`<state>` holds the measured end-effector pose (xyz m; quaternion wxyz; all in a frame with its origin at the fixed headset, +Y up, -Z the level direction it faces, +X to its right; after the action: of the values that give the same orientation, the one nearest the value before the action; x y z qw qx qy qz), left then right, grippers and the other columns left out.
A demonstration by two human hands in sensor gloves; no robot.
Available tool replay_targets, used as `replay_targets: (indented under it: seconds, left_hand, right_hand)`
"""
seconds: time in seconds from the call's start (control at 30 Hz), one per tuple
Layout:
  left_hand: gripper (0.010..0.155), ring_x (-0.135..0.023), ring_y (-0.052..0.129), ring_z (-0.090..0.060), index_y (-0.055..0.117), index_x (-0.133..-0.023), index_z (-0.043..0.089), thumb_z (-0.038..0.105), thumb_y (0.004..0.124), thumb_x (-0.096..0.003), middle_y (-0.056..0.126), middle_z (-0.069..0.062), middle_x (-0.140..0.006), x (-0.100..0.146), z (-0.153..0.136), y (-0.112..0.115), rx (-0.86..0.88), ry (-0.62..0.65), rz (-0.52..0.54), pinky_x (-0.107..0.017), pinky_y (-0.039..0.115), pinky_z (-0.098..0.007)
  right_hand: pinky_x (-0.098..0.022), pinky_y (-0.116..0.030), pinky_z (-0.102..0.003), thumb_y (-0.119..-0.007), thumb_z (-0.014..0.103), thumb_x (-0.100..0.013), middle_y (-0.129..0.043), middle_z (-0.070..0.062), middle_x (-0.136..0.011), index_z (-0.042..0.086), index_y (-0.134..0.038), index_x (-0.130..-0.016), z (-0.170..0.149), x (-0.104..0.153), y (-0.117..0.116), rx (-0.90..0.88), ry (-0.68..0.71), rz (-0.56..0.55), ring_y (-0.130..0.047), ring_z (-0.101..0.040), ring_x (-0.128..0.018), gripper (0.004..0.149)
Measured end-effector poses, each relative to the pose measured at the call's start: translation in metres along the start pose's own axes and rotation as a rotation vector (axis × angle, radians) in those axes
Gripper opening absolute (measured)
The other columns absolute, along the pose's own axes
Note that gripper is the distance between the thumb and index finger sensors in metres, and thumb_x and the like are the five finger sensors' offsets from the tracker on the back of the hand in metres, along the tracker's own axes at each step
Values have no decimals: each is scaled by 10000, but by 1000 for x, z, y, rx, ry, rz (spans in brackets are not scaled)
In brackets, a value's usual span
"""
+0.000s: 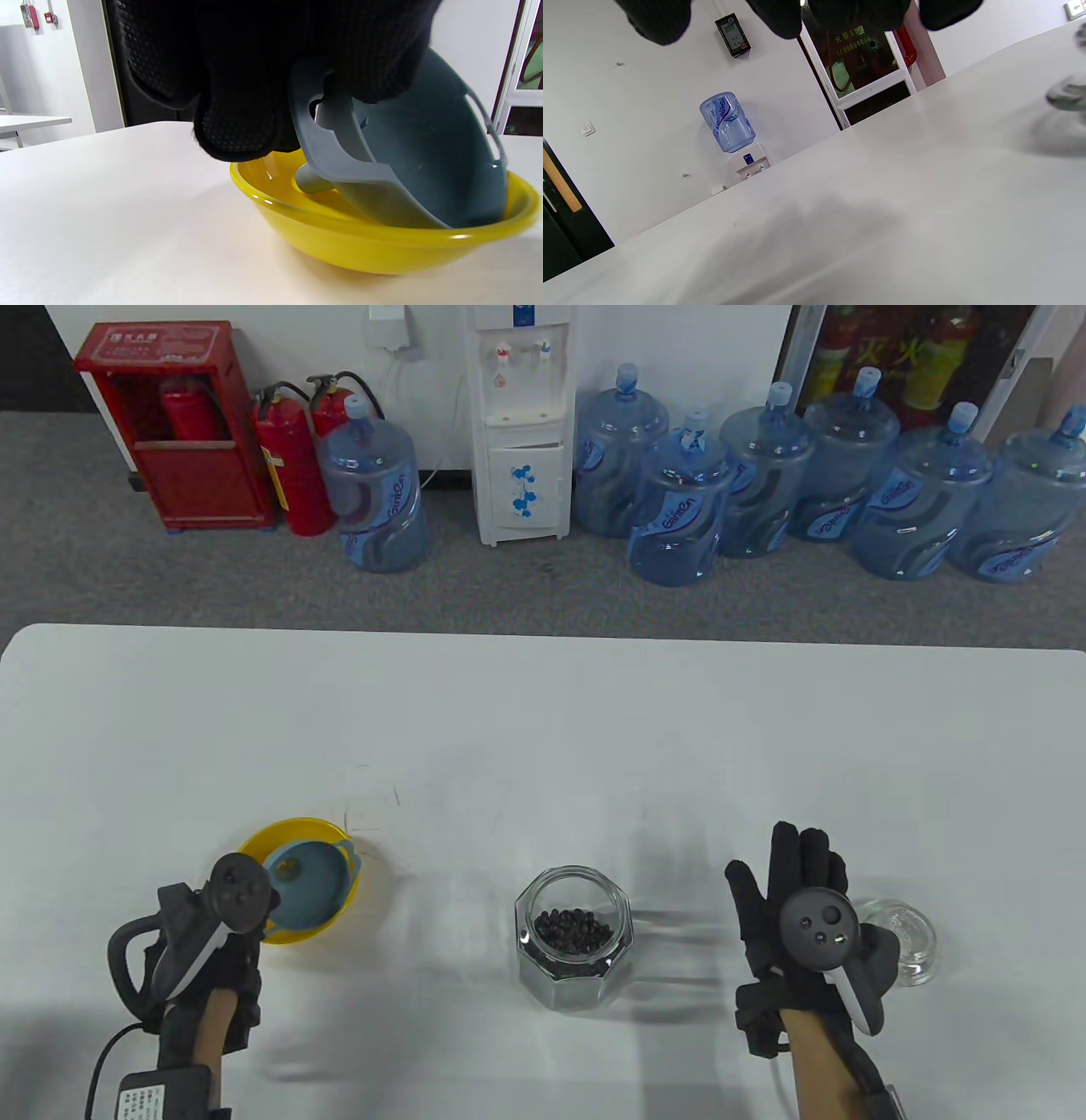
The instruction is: Transfer coffee beans through funnel into glass jar
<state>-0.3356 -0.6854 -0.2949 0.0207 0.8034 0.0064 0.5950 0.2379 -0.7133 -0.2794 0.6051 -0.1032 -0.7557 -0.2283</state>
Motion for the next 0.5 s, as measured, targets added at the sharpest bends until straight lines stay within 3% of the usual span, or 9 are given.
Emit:
replay_targets:
  seconds: [0.13, 0.2, 0.3, 0.5]
  left_hand:
    - [452, -585, 1106, -158, 821, -907, 225, 427, 865, -505, 1005, 27, -795, -1, 2, 3, -19, -27, -11, -599, 850, -447]
    - [477, -620, 1090, -175, 803, -930, 216, 444, 843, -513, 984, -7, -826, -2, 4, 7, -52, -57, -70, -618, 831, -459]
    - [630, -743, 1032, -223, 717, -1021, 203, 545, 789, -497, 898, -55, -943, -1, 6, 9, -99, -86, -129, -672, 777, -495]
    - [741, -914, 911, -308, 603, -1102, 198, 595, 743, -492, 761, -104, -1070, 8, 26, -8, -75, -54, -49, -750, 632, -567]
  right_hand:
    - [-750, -423, -705, -543, 632, -672, -261, -240, -1278, 153, -375, -1260, 1, 0, -1, 7, 5, 3, -325, -527, -1123, 777]
    - [-751, -423, -705, -545, 635, -669, -262, -238, -1278, 154, -377, -1260, 2, 0, -1, 10, 8, 2, -324, -530, -1123, 781]
    - [-752, -419, -705, -543, 634, -671, -254, -230, -1281, 161, -374, -1261, 2, 1, -1, 6, 14, -2, -317, -519, -1129, 775]
    - [-754, -415, -706, -543, 635, -670, -252, -225, -1283, 168, -373, -1261, 3, 1, -1, 10, 23, -8, -310, -518, -1131, 773]
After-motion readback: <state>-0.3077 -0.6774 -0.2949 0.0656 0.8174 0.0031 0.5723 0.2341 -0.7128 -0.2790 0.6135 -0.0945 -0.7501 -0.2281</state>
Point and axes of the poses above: the tracker on the back of each hand, its own z axis roughly to the thumb side, its own x axis roughly from the fingertips to the wrist, y = z × x, the point moved 2 cm from there along -x, roughly from the wrist to the fingertips
